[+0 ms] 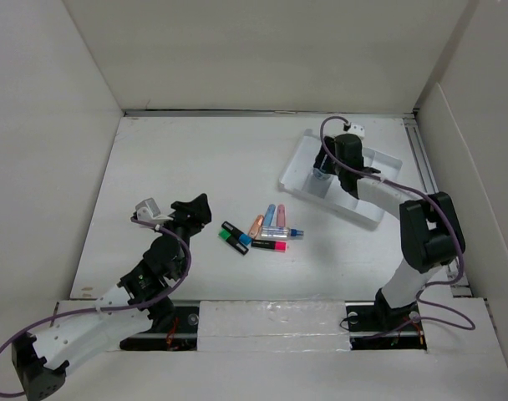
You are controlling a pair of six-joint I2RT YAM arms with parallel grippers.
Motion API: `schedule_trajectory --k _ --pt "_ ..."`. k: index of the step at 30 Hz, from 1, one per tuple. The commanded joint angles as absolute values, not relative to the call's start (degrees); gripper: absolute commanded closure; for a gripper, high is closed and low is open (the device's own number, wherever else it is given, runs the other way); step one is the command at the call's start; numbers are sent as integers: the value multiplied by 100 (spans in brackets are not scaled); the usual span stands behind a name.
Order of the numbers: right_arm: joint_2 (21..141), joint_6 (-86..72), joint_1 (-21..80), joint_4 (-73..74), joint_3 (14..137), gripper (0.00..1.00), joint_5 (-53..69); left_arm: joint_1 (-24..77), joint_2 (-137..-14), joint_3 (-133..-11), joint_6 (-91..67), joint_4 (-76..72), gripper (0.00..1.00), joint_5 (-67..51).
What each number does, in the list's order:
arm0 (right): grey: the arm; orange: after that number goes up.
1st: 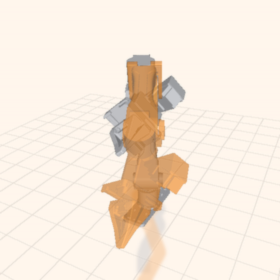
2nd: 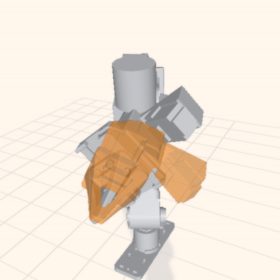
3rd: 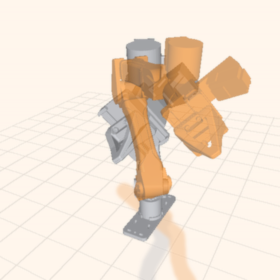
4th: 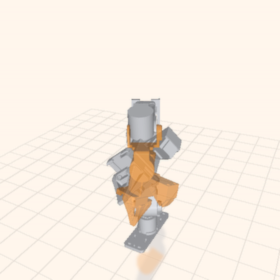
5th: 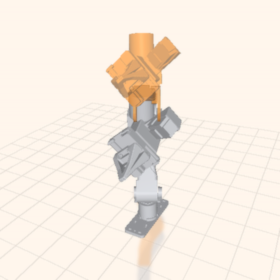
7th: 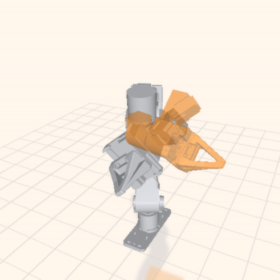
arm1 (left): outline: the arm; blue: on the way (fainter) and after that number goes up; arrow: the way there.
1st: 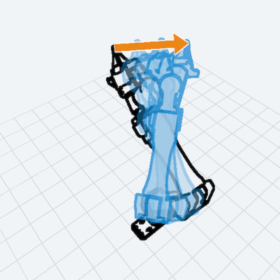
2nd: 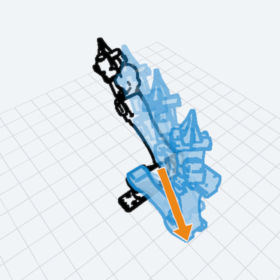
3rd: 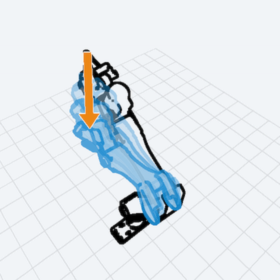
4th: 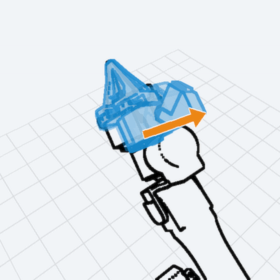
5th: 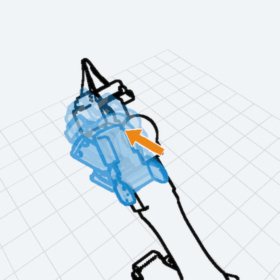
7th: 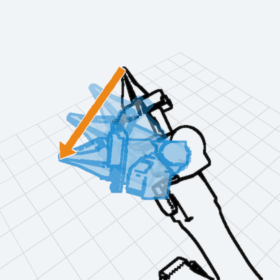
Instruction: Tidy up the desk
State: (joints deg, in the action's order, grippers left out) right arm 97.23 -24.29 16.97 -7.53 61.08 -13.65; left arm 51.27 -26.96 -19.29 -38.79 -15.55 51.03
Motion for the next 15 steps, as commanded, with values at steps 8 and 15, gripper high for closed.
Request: schedule_trajectory --k 8,15 --pt "9756 -2690 1661 -712 6390 8 -1512 5106 -2786 -2153 -3770 -1793 30 5010" --pt "8950 -2453 2100 -712 6241 3 -1652 5106 -2865 -2223 -3770 -1758 27 5001"
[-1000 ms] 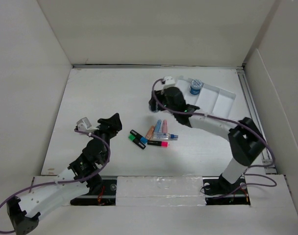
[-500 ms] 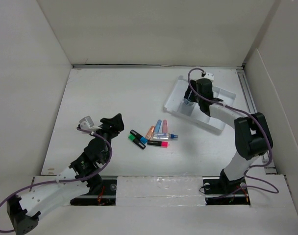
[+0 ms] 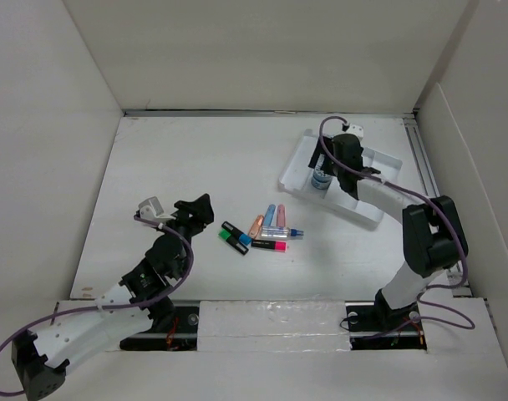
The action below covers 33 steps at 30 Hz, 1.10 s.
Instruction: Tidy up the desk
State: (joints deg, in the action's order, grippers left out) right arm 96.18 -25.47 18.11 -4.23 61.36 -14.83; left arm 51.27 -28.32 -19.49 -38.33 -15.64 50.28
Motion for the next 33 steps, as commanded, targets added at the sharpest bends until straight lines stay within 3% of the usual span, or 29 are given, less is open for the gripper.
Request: schedule_trajectory --k 1,3,4,5,6,9,10,13,14,22,31,33 --pt "8817 -2383 2370 -747 6110 17 -1644 5106 -2857 -2232 -3779 -1732 27 4984" --pt "8519 -2329 2705 -852 5934 55 -1565 5106 -2865 -2154 -3753 -1828 27 5010" --pt "8438 -2242 3072 -931 5732 80 -1364 5106 -2874 -2153 -3709 -1863 27 5027" --pt "8281 -2024 3450 -1010 5374 99 -1101 5106 -2883 -2214 -3752 -1741 28 5010" --pt "8227 -1978 3820 -1089 5231 99 -838 5106 -2865 -2206 -3762 -1749 29 5001" --pt "8060 -1995 4279 -1046 4888 90 -616 5106 -2865 -2127 -3674 -1942 29 4983" --pt "8016 -2030 4376 -1002 4782 69 -572 5054 -2883 -2118 -3656 -1968 29 4966" --pt "7937 -2083 4518 -704 4483 27 -45 5054 -2970 -2206 -3700 -1864 29 4913" --pt "7954 -2100 4570 -416 4456 23 208 5054 -2997 -2197 -3700 -1907 29 4922" --pt "8454 -2101 4974 703 4754 9 -535 5054 -3050 -2171 -3587 -2012 29 4913" --pt "9018 -1934 5133 1037 5317 9 -1204 5054 -3076 -2276 -3638 -1846 29 4913" --pt "8983 -1863 5185 1229 5466 15 -1353 5054 -3041 -2241 -3621 -1898 29 4904"
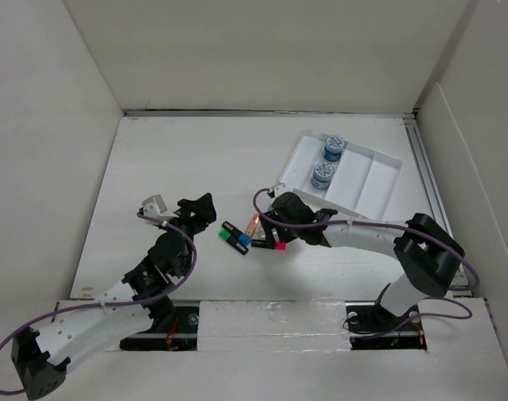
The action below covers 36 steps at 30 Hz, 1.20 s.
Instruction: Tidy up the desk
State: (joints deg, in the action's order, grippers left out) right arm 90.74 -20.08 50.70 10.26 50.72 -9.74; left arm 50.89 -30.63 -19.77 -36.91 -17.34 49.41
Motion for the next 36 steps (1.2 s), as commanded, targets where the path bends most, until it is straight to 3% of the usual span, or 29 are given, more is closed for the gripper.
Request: schedule_trajectory --k 1,4,7,13,18,24,33,36 --pt "8948 -1872 5186 1309 5519 20 -1371 5054 -3032 -2189 -3586 -1968 29 4913" --pt "8772 -1819 5186 1406 5590 22 -1319 5054 -3041 -2241 -3612 -1899 29 4878" --pt "8718 -1767 5186 1310 5564 18 -1502 5054 -3059 -2198 -3577 -2003 29 4878" --pt "9403 -1573 5133 1266 5801 15 -1520 5054 -3085 -2215 -3577 -1959 29 4878" --pt "9527 -1398 5010 721 5660 5 -871 5054 -3067 -2206 -3577 -1977 29 4878" --pt "9413 -1345 4694 536 5485 2 -387 5054 -3067 -2233 -3568 -1925 29 4834" --pt "9449 -1669 4693 853 5283 18 -211 5054 -3102 -2215 -3551 -2013 29 4834" --pt "9466 -1723 4693 659 5124 29 -237 5054 -3120 -2224 -3568 -1977 29 4773"
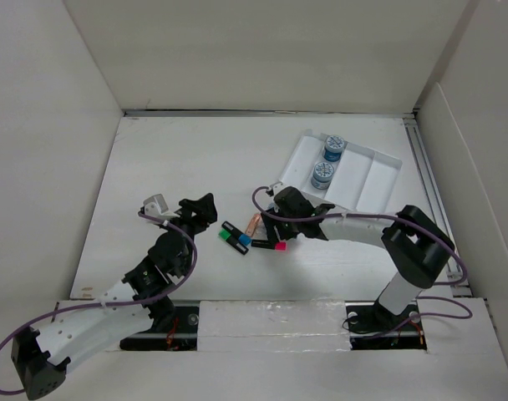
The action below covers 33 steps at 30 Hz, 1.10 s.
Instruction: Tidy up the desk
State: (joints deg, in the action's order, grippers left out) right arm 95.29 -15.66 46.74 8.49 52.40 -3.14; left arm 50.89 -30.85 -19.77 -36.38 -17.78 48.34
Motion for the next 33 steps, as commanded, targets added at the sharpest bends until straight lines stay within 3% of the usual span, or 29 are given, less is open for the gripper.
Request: schedule_trajectory --k 1,4,11,12,13,16,19,25,33 --pt "9501 -1749 4693 703 5159 36 -237 5054 -3138 -2206 -3551 -2056 29 4772" --pt "9536 -1732 4693 764 5221 44 -202 5054 -3208 -2250 -3551 -1987 29 4781" --pt "9694 -1688 4755 624 5221 37 -237 5054 -3199 -2267 -3568 -1978 29 4764" --pt "9729 -1679 4816 641 5264 40 -263 5054 -3191 -2241 -3568 -1978 29 4755" --pt "9747 -1687 4816 668 5273 50 -281 5054 -3173 -2224 -3551 -2030 29 4755" --pt "9651 -1714 4921 633 5212 65 -238 5054 -3208 -2241 -3551 -1996 29 4772" --pt "9423 -1670 5044 720 5142 73 -413 5054 -3190 -2233 -3560 -2012 29 4772" --pt "8660 -1617 5045 887 5124 81 -466 5054 -3190 -2215 -3560 -2056 29 4746" --pt "7550 -1687 4809 529 5352 83 -1256 5054 -3208 -2232 -3542 -2065 29 4729"
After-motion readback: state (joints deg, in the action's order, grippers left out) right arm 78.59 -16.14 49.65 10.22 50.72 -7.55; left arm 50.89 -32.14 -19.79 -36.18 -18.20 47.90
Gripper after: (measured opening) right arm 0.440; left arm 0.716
